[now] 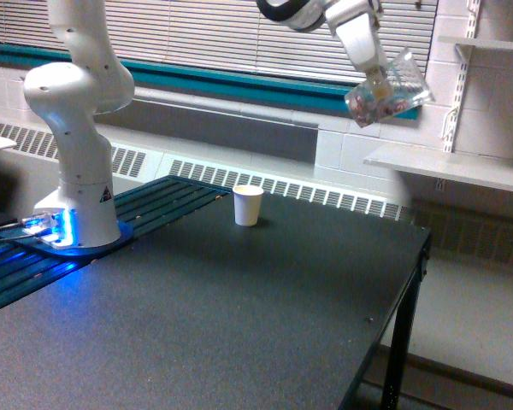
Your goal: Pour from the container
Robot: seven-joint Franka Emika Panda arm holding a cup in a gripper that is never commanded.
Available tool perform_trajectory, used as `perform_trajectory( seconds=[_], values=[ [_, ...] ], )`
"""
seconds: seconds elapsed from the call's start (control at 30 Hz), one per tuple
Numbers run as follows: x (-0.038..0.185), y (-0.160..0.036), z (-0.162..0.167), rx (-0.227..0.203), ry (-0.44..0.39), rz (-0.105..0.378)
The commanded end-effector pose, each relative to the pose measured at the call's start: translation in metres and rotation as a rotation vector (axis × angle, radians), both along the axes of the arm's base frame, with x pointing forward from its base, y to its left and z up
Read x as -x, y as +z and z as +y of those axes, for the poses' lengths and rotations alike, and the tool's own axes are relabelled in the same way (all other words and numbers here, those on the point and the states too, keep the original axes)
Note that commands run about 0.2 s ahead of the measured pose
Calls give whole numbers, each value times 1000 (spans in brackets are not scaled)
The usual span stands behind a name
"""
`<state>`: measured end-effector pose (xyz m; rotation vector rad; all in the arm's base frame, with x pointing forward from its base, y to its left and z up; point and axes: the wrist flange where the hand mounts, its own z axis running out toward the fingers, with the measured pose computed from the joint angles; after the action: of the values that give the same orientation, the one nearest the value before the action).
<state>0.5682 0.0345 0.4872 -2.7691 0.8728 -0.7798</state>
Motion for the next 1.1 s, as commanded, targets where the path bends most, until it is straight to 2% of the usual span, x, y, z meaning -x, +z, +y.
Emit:
perform_trajectory(
  seconds=[0.03,0.67,1.1],
  values=[
    [14,-9,34,7,38,-3],
    [60,-46,98,58,150,26],
    [102,-66,163,90,270,38]
  ],
)
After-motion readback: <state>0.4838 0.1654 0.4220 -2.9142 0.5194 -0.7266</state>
